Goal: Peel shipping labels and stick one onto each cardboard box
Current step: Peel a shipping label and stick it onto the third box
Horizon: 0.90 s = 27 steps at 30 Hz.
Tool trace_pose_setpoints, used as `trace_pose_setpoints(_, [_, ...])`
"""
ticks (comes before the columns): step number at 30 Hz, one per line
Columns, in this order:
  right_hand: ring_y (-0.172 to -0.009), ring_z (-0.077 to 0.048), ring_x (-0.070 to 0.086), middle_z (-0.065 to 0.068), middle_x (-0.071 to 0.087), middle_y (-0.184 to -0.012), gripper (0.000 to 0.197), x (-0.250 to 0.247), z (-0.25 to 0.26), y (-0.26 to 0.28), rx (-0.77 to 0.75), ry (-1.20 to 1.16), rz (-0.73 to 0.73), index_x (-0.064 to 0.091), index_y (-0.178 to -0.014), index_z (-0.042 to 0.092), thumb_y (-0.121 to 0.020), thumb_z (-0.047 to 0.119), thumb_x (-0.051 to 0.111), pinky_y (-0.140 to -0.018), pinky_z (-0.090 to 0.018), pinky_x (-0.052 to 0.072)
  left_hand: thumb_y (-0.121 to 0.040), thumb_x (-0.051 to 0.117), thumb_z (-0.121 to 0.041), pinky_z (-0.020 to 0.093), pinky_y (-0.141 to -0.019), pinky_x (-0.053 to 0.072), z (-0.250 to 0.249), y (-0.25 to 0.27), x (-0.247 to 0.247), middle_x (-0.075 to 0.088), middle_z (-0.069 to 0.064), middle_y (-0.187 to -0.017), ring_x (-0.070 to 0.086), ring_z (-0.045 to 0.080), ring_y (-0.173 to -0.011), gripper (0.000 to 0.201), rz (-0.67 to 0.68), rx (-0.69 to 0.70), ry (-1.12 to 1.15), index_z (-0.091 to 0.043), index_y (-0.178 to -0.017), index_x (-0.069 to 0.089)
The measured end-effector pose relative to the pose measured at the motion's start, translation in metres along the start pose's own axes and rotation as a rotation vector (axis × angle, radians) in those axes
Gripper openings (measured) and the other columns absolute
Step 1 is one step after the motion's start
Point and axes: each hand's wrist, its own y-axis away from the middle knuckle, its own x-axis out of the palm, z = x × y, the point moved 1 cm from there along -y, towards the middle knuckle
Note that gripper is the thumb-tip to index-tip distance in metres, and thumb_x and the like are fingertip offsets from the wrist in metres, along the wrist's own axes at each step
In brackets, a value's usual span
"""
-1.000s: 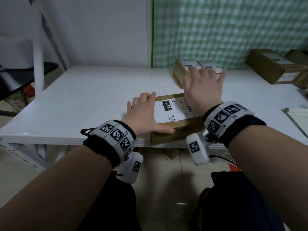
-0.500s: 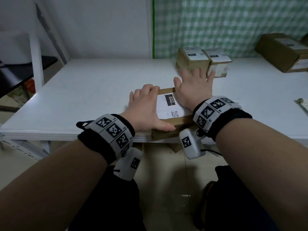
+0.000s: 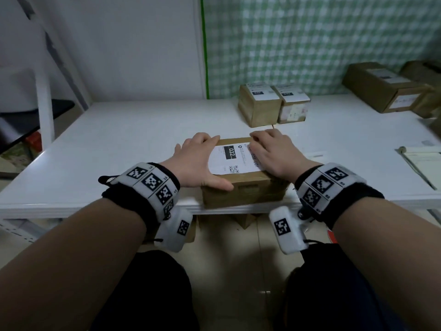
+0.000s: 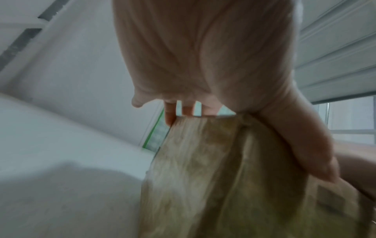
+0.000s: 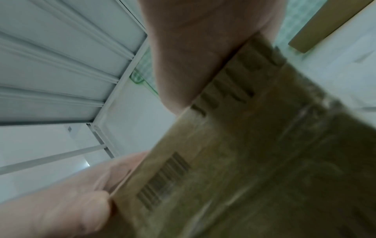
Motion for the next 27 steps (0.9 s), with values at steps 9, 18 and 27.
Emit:
trace_pose_setpoints(9, [-0.12,-0.035,0.04,-0.014,0.05,-0.128,0.043,0.014,-0.006,0.012,0.154,-0.035,-0.154,0.044,-0.133,0.018,-0.095,0.029,0.027,-0.099,-0.044,0.03,-0.094,0.044,-0.047,0.049,-0.117,0.001,-0.053,-0.019,-0.018,0.009,0.0,-0.16,0.001,0.019,-0.147,0.063,0.01,-0.006,0.114,-0.031,-0.149,0.02])
trace_pose_setpoints(18, [-0.112,-0.03,0.043,-0.002,0.051,-0.124,0.045,0.018,-0.009,0.02,0.162,0.049,-0.19,0.047,-0.125,0.026,-0.083,0.04,0.035,-0.088,-0.039,0.036,-0.094,0.0,-0.059,0.055,-0.112,-0.016,-0.087,-0.034,0.04,-0.005,-0.003,-0.161,-0.016,0.019,-0.146,0.059,-0.188,0.057,-0.006,-0.039,-0.149,0.001])
trace_pose_setpoints(27, [-0.114,-0.035,0.043,-0.009,0.045,-0.13,0.036,0.01,0.002,0.044,0.143,-0.033,-0.305,0.048,-0.128,0.023,-0.096,0.035,0.038,-0.088,-0.043,0.037,-0.093,0.0,-0.06,0.052,-0.111,-0.016,-0.078,-0.021,0.044,-0.005,-0.001,-0.161,-0.019,0.02,-0.145,0.06,-0.233,0.032,-0.023,-0.039,-0.148,-0.006])
